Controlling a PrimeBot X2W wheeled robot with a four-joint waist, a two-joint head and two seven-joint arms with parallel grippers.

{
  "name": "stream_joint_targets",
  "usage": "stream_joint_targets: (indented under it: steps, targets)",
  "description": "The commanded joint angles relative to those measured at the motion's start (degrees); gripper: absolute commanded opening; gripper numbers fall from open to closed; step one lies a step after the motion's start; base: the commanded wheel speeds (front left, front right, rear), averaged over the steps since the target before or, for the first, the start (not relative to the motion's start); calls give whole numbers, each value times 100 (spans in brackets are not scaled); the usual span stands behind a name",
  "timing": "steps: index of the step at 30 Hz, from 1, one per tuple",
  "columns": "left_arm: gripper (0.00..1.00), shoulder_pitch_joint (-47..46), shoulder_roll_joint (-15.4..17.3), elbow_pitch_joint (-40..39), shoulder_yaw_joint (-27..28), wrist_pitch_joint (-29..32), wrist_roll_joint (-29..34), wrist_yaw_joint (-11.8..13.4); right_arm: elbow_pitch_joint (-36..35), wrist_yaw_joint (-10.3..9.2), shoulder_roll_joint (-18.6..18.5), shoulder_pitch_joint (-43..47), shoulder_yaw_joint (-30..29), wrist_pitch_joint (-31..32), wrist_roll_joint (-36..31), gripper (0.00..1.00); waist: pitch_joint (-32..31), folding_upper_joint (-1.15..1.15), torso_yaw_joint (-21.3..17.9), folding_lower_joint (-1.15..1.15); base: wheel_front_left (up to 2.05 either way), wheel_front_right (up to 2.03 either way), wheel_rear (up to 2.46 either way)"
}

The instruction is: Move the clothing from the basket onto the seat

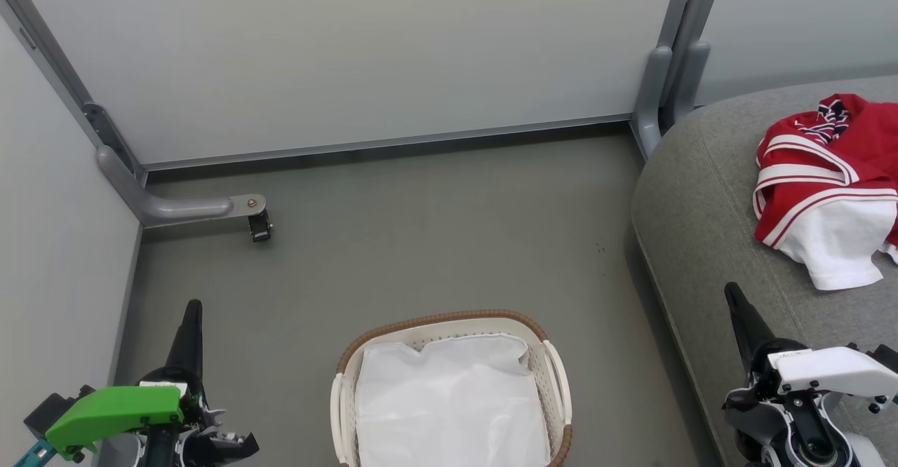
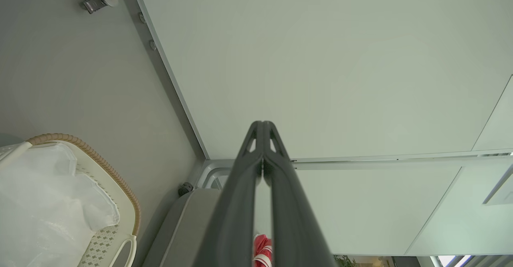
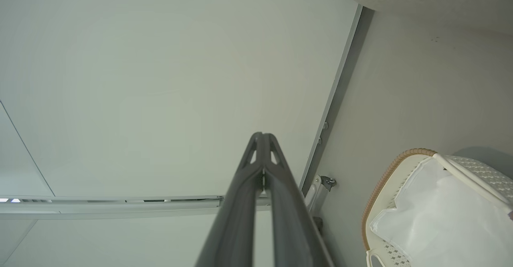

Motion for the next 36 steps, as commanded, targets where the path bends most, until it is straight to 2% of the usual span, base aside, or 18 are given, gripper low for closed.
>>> stream_joint_targets:
  steps: [1,14,36]
  targets:
    - [0,-129,33,-41,42,39,-132,-38,-42,-3,-41,-73,-34,49,122,0,0,0,1,0,0,0,0]
    - [0,-190,36,-51,89,169,-541,-60,-73,-2,-37,-74,-117,173,584,0,-2,0,7,0,0,0,0]
    - [0,-176,35,-46,84,166,-528,-58,-68,-2,-19,-74,-129,185,541,0,-2,0,7,0,0,0,0]
